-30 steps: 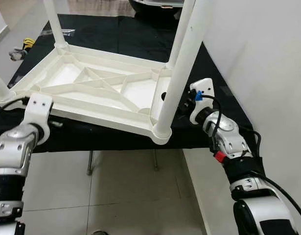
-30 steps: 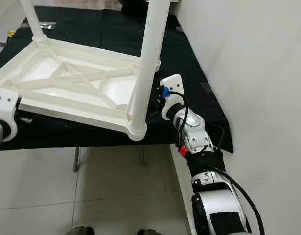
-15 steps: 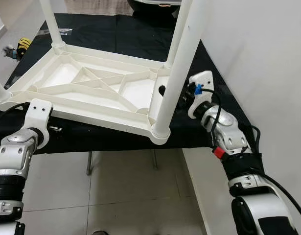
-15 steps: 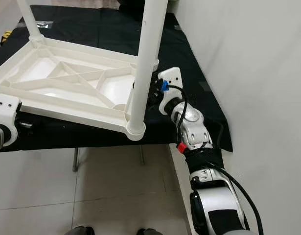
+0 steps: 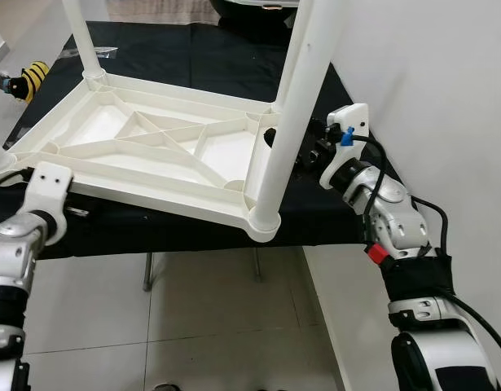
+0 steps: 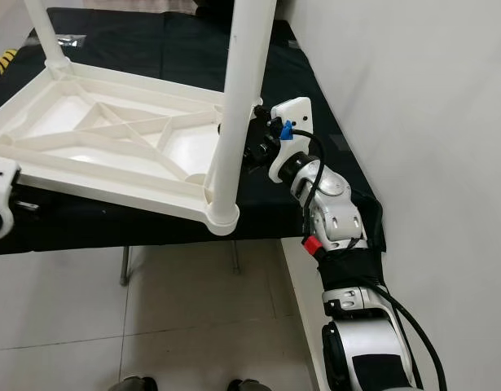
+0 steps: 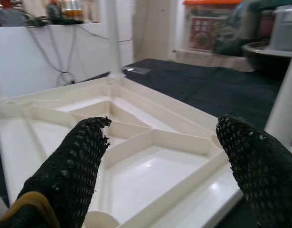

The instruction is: Building children table

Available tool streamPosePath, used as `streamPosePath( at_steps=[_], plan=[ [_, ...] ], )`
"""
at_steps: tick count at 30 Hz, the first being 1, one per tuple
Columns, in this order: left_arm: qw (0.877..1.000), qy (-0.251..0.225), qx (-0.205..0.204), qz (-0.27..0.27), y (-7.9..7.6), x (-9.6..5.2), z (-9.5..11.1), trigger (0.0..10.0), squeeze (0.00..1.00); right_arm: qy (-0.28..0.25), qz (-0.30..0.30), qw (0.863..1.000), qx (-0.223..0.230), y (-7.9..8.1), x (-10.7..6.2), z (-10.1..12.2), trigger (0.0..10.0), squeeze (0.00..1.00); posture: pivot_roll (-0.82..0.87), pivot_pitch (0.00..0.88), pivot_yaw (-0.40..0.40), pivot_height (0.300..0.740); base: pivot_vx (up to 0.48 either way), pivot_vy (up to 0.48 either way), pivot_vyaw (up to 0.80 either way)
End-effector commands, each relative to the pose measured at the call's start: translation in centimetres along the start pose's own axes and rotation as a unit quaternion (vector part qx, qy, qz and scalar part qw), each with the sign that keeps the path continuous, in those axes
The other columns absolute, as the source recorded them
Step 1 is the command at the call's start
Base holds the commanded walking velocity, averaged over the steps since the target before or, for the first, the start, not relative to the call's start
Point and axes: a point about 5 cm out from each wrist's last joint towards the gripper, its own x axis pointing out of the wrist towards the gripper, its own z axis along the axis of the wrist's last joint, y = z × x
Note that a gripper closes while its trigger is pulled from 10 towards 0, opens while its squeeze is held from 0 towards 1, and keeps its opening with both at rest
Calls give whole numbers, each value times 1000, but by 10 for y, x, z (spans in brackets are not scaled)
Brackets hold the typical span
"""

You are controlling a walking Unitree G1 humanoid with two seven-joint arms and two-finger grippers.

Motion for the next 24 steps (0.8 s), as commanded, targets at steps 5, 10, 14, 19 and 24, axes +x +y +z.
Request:
streamPosePath(
  at_steps=[5,10,14,19,24],
  plan=[
    [1000,3,16,3,3,5,-4,10000,0,1,116,993,11,30,-6,8,10000,0,25,191,-95,740,0,0,0],
    [1000,2,25,-3,1,9,-5,10000,0,-2,148,989,7,39,-12,16,10000,0,16,198,-90,740,0,0,0],
    [1000,1,27,-5,-1,13,-4,10000,0,-3,153,988,5,41,-14,24,10000,0,12,201,-87,740,0,0,0],
    [999,-20,33,-6,-2,20,7,10000,0,-14,148,989,10,44,-20,38,10000,0,-8,203,-77,740,0,0,0],
    [997,-65,34,-15,-5,24,23,10000,0,-15,152,988,15,49,-23,40,10000,0,-15,188,-77,740,0,0,0]
  ],
)
